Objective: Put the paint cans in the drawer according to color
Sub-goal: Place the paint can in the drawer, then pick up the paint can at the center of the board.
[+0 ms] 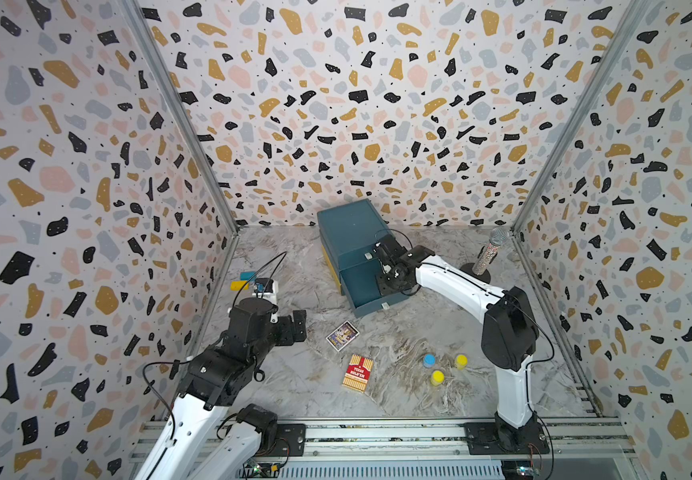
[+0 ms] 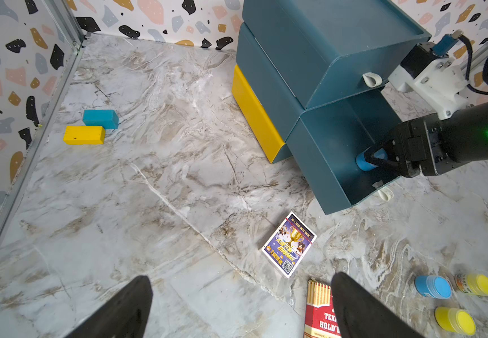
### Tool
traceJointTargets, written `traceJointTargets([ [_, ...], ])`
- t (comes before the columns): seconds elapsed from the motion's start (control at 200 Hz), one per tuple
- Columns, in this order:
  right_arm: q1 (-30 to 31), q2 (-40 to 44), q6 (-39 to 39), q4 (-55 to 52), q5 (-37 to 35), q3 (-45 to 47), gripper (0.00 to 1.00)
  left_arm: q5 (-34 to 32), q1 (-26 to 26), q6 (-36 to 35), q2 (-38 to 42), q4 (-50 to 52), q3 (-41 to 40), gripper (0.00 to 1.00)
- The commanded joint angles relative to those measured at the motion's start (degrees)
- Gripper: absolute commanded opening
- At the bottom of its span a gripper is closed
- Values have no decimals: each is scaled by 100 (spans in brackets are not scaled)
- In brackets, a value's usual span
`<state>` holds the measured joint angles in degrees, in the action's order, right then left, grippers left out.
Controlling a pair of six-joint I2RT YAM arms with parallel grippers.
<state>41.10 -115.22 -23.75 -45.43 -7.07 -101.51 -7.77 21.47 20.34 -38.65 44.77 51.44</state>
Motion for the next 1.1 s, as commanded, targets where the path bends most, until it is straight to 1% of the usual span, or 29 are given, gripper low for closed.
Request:
traceJointTargets([
  [0.0,-6,237,37,-128,-74,-200,58,42,-30,-35,7,-208,-46,98],
  [0.09,-6,540,37,-142,-83,-132,59,37,-30,-38,11,-206,-46,98],
  [0.2,-6,1283,39,-104,-110,193,58,32,-38,-39,11,-206,-42,98],
  [0.315,-6,2309,63,30,-162,1008,58,34,-32,-38,7,-208,-45,98],
  [0.406,-6,3099,72,7,-75,1866,58,60,-37,-38,-1,-214,-33,98],
  [0.546,12,3814,-121,-201,286,3007,59,116,-42,-38,-36,-241,-42,98],
  [0.681,149,4006,-337,-337,545,3838,58,242,-46,-47,-98,-258,-51,98],
  [0.786,250,3978,-437,-400,647,4211,59,634,-40,-90,-214,-317,-72,98],
  [0.966,259,3698,-360,-382,948,4529,61,1165,-39,-187,-307,-492,-107,96],
  [1.096,267,3497,-324,-379,970,4664,60,1548,-44,-252,-232,-645,-167,96],
])
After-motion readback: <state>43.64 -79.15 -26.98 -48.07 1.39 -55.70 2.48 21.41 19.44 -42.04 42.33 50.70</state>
